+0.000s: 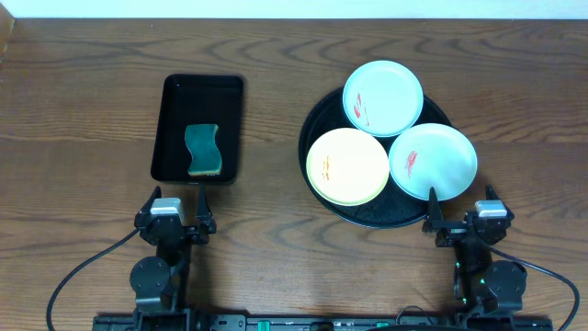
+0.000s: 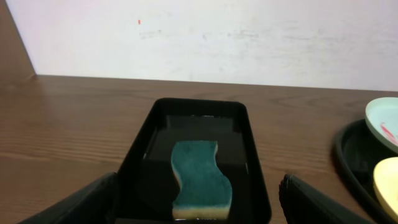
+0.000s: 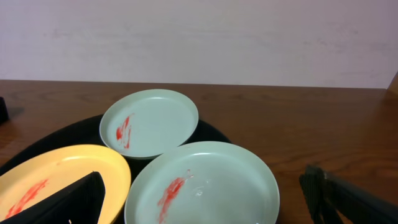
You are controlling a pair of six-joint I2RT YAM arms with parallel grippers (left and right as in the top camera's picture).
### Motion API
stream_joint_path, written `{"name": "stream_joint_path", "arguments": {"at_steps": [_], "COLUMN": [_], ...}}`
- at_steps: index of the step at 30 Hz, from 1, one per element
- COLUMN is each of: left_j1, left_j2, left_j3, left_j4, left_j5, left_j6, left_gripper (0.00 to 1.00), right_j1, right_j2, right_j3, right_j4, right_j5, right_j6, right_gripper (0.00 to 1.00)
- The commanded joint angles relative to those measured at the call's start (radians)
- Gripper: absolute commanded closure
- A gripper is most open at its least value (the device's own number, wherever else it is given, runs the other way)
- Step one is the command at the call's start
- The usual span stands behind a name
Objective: Clean dirty plates on tray and stack at the side
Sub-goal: 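Raise the left gripper and move it toward the sponge in the black tray, then lower the left gripper onto the green sponge and grasp it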
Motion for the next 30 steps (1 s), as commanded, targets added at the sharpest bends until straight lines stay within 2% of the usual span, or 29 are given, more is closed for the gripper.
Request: {"name": "stream_joint_path", "arguments": {"at_steps": [1, 4, 5, 7, 9, 12, 15, 17, 19, 22, 23, 26, 30], "left_j1": [0.005, 0.002, 0.002, 0.002, 0.002, 0.002, 0.002, 0.003, 0.002, 0.003, 0.002, 0.002, 0.002], "left_j2": [-0.007, -0.007, -0.007, -0.007, -0.007, -0.006, 0.001, 0.028, 0.082, 0.234, 0.305, 0.569, 0.903], "left_j3": [-0.009, -0.009, -0.009, -0.009, -0.009, -0.002, 0.056, 0.137, 0.255, 0.492, 0.583, 0.87, 1.193], "left_j4": [0.023, 0.152, 0.187, 0.293, 0.414, 0.635, 0.636, 0.538, 0.372, 0.031, -0.1, -0.49, -0.871], "left_j5": [0.066, 0.451, 0.542, 0.58, 0.581, 0.576, 0.57, 0.571, 0.571, 0.559, 0.514, 0.333, 0.299], "left_j6": [-0.043, -0.386, -0.467, -0.567, -0.648, -0.654, -0.631, -0.568, -0.449, -0.186, -0.132, -0.074, -0.021], "left_gripper": [0.18, 0.18, 0.17, 0.18, 0.18, 0.18, 0.18, 0.18, 0.18, 0.18, 0.18, 0.18, 0.18], "right_j1": [0.006, 0.006, 0.006, 0.006, 0.006, 0.006, 0.006, 0.006, 0.006, 0.006, 0.006, 0.006, 0.006], "right_j2": [-0.005, -0.005, -0.005, -0.005, -0.005, -0.005, -0.005, -0.005, -0.005, -0.005, -0.005, -0.005, -0.005], "right_j3": [0.0, 0.0, 0.0, 0.0, 0.0, 0.0, 0.0, 0.0, 0.0, 0.0, 0.0, 0.0, 0.0], "right_j4": [-0.005, -0.005, -0.005, -0.005, -0.005, -0.005, -0.005, -0.005, -0.005, -0.005, -0.005, -0.005, -0.005], "right_j5": [0.002, 0.002, 0.002, 0.002, 0.002, 0.002, 0.002, 0.002, 0.002, 0.002, 0.002, 0.002, 0.002], "right_j6": [-0.015, -0.015, -0.015, -0.015, -0.015, -0.015, -0.015, -0.015, -0.015, -0.015, -0.015, -0.015, -0.015], "right_gripper": [0.01, 0.01, 0.01, 0.01, 0.01, 0.01, 0.01, 0.01, 0.01, 0.01, 0.01, 0.01, 0.01]}}
